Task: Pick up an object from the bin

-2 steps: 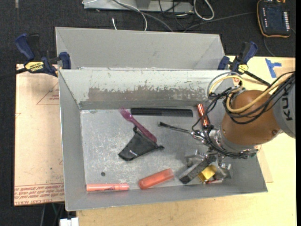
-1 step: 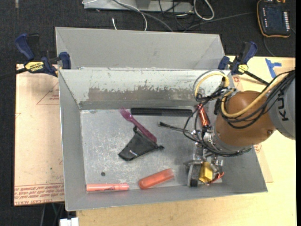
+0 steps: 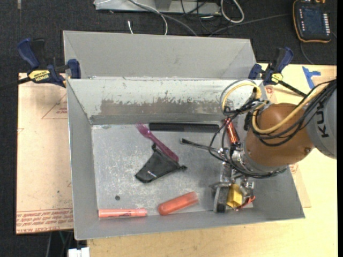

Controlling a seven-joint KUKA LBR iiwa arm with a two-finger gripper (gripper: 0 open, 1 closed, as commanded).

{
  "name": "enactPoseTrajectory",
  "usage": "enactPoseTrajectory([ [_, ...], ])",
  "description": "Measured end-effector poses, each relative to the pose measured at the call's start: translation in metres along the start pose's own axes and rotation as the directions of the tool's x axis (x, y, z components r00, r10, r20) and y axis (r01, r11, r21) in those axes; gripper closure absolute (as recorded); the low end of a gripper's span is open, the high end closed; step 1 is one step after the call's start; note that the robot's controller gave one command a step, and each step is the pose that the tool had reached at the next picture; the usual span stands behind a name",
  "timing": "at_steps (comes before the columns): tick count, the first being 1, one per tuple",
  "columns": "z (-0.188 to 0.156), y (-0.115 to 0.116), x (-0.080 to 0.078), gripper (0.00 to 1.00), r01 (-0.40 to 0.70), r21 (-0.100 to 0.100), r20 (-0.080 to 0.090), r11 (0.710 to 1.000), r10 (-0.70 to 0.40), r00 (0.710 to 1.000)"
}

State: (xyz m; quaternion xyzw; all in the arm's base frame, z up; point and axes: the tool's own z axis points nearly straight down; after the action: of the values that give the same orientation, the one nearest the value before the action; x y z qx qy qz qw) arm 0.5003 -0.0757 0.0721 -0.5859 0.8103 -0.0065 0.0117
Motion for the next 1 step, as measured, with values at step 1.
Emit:
enactPoseTrajectory([
  [1,-0.0221,0.0026,-0.0005,1.0,-0.001,-0.01,-0.001,1.0,0.001,1.0],
])
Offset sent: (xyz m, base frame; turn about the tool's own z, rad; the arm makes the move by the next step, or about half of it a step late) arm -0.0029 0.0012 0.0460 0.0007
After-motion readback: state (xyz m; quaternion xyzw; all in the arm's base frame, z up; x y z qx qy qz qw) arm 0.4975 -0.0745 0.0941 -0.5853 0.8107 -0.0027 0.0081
